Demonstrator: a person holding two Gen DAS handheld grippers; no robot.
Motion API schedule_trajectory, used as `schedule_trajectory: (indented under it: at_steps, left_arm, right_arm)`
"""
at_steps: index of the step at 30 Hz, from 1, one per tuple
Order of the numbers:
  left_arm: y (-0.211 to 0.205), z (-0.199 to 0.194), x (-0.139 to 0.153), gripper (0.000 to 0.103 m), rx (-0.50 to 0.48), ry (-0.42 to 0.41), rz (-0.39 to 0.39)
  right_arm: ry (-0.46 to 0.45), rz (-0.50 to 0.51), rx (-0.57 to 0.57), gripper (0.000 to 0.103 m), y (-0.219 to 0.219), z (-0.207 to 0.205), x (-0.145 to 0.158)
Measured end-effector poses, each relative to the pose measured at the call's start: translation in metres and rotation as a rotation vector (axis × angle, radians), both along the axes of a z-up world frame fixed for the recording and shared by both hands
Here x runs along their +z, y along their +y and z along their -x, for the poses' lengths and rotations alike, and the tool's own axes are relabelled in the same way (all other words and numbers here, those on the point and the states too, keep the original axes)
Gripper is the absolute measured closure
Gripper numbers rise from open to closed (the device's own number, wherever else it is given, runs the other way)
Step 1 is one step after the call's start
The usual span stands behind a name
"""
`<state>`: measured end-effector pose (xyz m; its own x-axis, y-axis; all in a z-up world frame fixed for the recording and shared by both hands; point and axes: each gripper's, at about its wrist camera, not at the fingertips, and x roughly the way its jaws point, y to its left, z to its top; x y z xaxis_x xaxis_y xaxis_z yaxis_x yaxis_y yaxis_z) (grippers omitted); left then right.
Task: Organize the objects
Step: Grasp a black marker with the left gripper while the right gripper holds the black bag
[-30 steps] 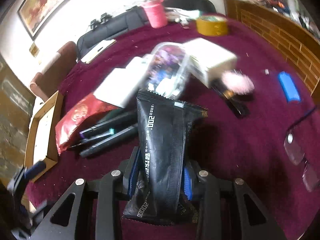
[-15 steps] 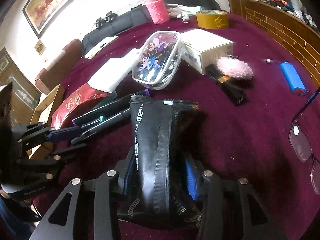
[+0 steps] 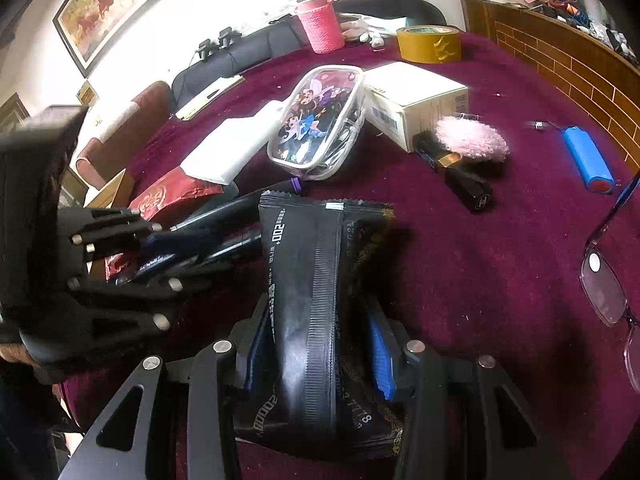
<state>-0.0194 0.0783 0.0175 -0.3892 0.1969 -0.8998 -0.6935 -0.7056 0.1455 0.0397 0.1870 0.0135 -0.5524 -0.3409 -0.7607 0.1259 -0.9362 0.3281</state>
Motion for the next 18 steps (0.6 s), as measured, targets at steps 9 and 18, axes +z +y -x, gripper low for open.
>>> schedule_trajectory:
  at_steps: [9, 18]
  left_arm:
    - [-0.003, -0.007, 0.0, 0.088, 0.088, -0.002, -0.062]
    - [-0.05, -0.036, 0.007, 0.089, 0.323, -0.023, -0.373]
  right_arm:
    - [0.006, -0.043, 0.001, 0.056, -0.005, -0.001, 0.001]
    - [-0.003, -0.002, -0.013, 0.065, 0.0, -0.006, 0.01]
